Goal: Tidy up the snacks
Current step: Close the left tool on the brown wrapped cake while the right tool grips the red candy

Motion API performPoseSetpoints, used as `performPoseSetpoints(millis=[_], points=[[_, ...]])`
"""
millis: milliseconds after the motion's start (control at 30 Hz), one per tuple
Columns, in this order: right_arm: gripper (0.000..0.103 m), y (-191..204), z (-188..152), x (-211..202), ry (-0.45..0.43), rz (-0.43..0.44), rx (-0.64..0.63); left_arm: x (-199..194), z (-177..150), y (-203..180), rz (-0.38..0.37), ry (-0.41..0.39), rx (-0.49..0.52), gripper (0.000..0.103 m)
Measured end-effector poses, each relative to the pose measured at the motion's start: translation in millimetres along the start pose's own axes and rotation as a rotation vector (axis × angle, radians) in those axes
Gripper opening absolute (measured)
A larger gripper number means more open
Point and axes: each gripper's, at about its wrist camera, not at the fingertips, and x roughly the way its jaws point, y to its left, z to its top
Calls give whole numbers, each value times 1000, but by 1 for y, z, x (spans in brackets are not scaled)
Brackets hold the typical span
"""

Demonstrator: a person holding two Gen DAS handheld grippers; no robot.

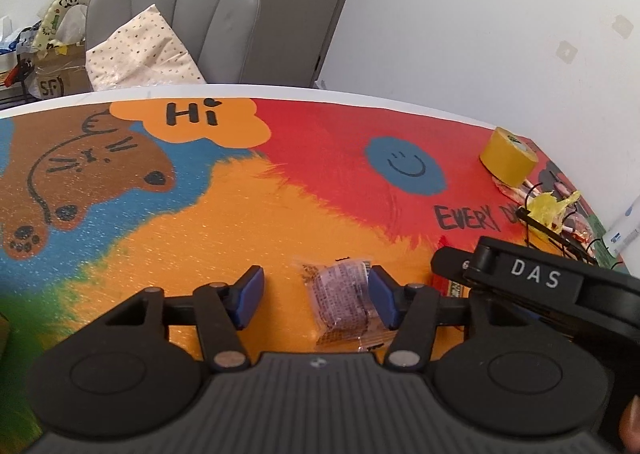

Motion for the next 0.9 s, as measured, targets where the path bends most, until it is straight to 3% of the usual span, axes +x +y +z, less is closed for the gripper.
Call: performPoseSetpoints(millis=[67,200,333,600,700,767,800,833,900], points=[[59,0,0,3,7,0,4,0,1,1,-2,8,-1,57],[20,0,-5,2,11,-62,-22,-5,1,-3,-21,2,-16,57],[18,-9,-11,-6,12,-63,-8,-8,0,-8,-28,-15,-21,58],[18,-23,-25,-25,-9,-110,-15,2,-11,-23,21,-7,73,57],[24,-13,-33,-27,-12,-136,-85,2,-17,-29,49,-20,100,57],[26,-1,-40,-26,-20,-175,-178,1,-20,-32,48,-23,110,53],[26,3,-44,-25,-29,-189,-206,0,-20,-32,45,-24,108,45],[25,4,-46,-27,-38,-193,-215,-1,-21,-31,43,-25,103,39],[19,-2,-50,-32,-48,-169,-191,-5,-22,-25,29,-26,79,36]])
